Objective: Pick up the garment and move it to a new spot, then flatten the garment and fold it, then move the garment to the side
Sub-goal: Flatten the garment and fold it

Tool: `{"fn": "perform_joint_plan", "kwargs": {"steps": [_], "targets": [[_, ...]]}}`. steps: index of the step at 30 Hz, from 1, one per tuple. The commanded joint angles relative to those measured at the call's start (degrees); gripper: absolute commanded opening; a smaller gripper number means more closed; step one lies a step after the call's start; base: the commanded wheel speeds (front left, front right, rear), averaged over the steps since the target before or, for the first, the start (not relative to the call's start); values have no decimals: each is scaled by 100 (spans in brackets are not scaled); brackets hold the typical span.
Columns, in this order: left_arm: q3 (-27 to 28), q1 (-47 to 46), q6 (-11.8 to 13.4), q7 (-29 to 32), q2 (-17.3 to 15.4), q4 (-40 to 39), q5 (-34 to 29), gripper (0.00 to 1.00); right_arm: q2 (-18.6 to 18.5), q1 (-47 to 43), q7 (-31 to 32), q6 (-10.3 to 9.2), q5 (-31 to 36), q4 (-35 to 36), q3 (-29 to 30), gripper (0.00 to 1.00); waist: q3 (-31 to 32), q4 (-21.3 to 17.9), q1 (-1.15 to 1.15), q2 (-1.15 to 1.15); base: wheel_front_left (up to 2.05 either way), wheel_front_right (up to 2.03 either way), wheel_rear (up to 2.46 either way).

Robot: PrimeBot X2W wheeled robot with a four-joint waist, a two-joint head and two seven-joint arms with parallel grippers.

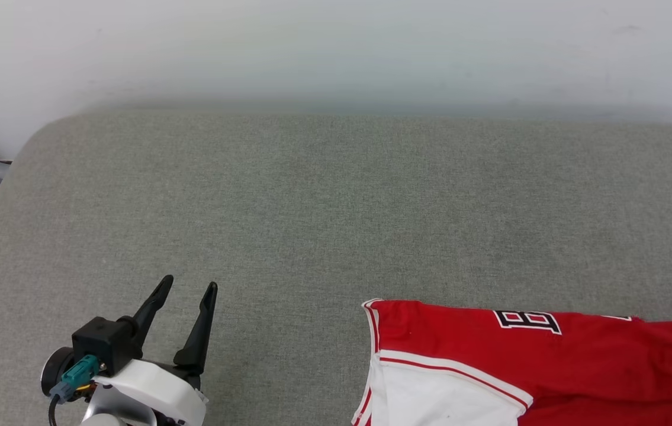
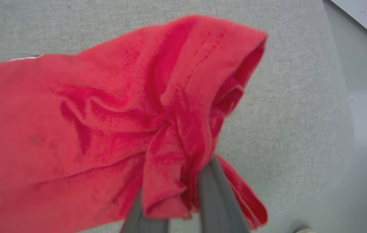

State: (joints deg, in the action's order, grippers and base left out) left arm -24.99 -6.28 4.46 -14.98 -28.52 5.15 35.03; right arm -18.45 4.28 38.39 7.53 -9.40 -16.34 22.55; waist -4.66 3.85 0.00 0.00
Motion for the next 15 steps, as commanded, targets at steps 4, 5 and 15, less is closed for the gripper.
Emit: {"fn": "perform_joint_plan", "kwargs": {"steps": [4, 5, 15], "targets": [[63, 123, -21, -27, 64, 14, -17, 100, 163, -217, 142, -9, -277, 391, -267, 0, 159, -34, 0, 0, 0, 0, 0], [71, 148, -23, -27, 80, 19, -21, 100, 200, -281, 187, -8, -329, 515, -361, 0, 204, -41, 0, 0, 0, 0, 0], [195, 401, -21, -27, 233, -5, -63, 100, 691, -838, 899, -7, -997, 1795, -1224, 0, 522, -23, 0, 0, 0, 0, 0]]}}
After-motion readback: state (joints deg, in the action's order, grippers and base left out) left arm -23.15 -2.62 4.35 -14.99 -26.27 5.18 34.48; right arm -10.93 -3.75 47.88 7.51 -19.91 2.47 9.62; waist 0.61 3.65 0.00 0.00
